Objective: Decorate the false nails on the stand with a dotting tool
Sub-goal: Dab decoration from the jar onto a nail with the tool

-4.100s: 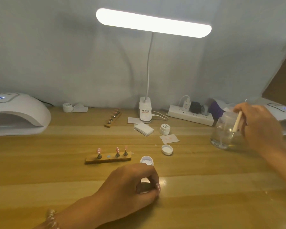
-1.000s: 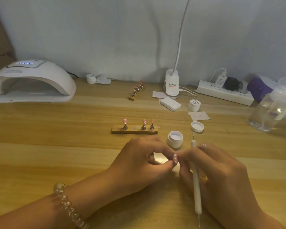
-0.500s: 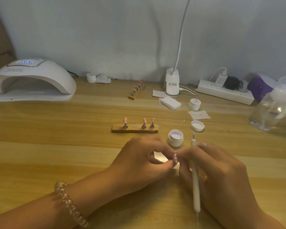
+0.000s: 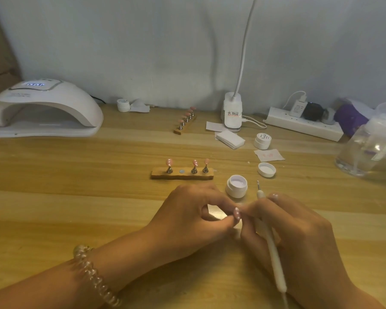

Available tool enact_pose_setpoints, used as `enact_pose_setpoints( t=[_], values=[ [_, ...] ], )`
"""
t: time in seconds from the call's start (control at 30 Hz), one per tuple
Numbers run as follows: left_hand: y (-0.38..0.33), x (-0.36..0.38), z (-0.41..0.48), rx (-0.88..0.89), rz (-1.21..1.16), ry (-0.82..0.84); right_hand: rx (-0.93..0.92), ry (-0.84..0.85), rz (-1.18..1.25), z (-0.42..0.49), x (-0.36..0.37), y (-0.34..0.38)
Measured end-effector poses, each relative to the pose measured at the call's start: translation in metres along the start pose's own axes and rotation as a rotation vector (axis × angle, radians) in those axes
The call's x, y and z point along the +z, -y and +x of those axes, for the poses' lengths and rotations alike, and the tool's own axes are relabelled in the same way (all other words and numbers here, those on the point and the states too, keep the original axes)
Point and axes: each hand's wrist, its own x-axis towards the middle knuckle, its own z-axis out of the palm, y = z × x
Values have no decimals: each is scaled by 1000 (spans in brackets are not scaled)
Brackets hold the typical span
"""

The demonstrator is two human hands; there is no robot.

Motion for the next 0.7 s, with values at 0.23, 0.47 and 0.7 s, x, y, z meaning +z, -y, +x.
enact_pose_setpoints(
  t=[0.23,0.47,0.7],
  values=[
    [1,0,1,11,20,-24,75,-84,39,1,-6,-1],
    [-1,2,-2,49,94,-38,173,-96,18,7,-19,-8],
    [-1,-6,3,43,143,-166,332,-42,-261,11,-40,-70]
  ],
)
